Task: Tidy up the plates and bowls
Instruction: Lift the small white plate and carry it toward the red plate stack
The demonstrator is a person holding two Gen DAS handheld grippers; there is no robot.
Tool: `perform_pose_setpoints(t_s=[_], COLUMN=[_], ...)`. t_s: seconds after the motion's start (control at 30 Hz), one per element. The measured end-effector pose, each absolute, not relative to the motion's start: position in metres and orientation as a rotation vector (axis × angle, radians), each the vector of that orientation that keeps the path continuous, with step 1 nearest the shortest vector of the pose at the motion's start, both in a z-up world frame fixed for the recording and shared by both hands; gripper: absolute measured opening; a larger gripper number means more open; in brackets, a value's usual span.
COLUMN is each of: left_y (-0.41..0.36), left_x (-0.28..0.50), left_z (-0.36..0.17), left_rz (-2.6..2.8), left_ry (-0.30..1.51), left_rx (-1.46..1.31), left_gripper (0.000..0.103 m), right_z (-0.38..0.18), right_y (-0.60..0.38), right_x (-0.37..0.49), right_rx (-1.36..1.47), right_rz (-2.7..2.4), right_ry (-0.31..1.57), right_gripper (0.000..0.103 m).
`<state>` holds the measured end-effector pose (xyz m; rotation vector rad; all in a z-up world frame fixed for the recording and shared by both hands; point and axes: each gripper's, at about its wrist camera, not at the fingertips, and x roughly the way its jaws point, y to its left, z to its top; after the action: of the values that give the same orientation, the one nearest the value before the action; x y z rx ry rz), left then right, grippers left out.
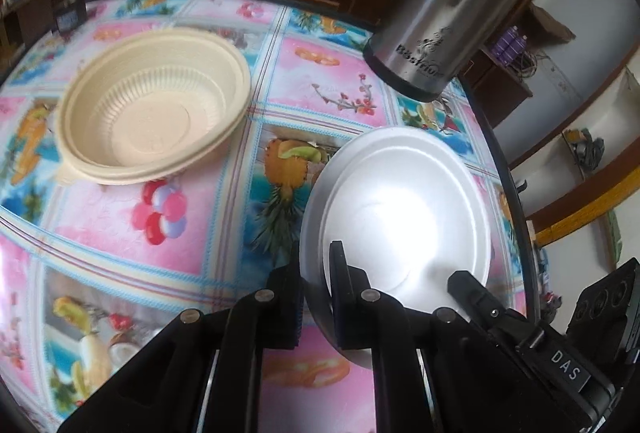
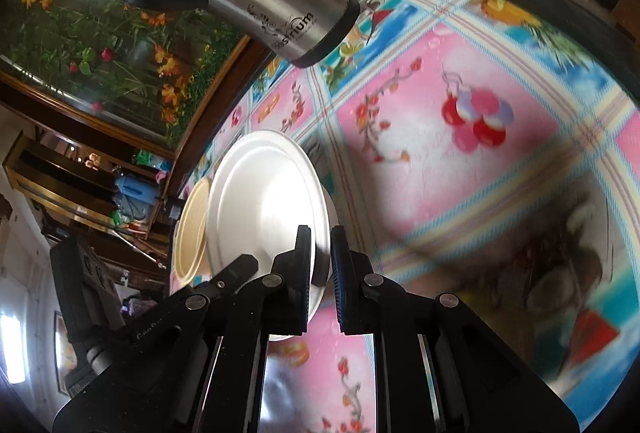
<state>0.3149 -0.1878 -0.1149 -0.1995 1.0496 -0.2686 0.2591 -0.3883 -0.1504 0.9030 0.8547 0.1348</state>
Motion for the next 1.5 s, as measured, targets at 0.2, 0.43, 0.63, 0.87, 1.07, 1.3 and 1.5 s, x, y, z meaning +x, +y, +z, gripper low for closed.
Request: perform_pose_setpoints(t_s=[0.2, 0.43, 0.63, 0.87, 1.07, 1.3, 1.5], left_y=[-0.175, -0.146, -0.121, -0.088, -0.065, -0.044, -0.030], left_x=[0.282, 0.245, 0.216, 0.187, 0.164, 0.144, 0.132], left_z=[-0.102, -0.095, -0.090, -0.085, -0.078, -0.073, -0.068], left_rz=[-0.235, -0.209, -0.184, -0.150, -0.124, -0.094, -0.076], left_ry=[0.992, 0.967, 0.936, 0.901, 0.866, 0.833, 0.808], left_rx=[-0.121, -0.088, -0.065, -0.068, -0.065, -0.071, -0.075], left_gripper=[0.010, 0.010, 0.010, 0.010, 0.011, 0.011, 0.011], right_z=[-0.147, -0.143, -0.141, -0.134, -0.124, -0.113, -0.106], right_y=[-0.371, -0.342, -0.317, -0.290, -0.268, -0.249, -0.235], right_x=[0.230, 0.198, 0.176, 0.154, 0.142, 0.132, 0.127], right_rx=[0.916, 0.915, 0.904, 0.863, 0.829, 0.794, 0.770], right_rz=[0.166, 0.213, 0.248, 0.286, 0.324, 0.355, 0.380], right_ry=[0.842, 0.841, 0.851, 0.858, 0.859, 0.850, 0.849], right_gripper=[0.011, 0.011, 0.011, 0.011, 0.011, 0.011, 0.011])
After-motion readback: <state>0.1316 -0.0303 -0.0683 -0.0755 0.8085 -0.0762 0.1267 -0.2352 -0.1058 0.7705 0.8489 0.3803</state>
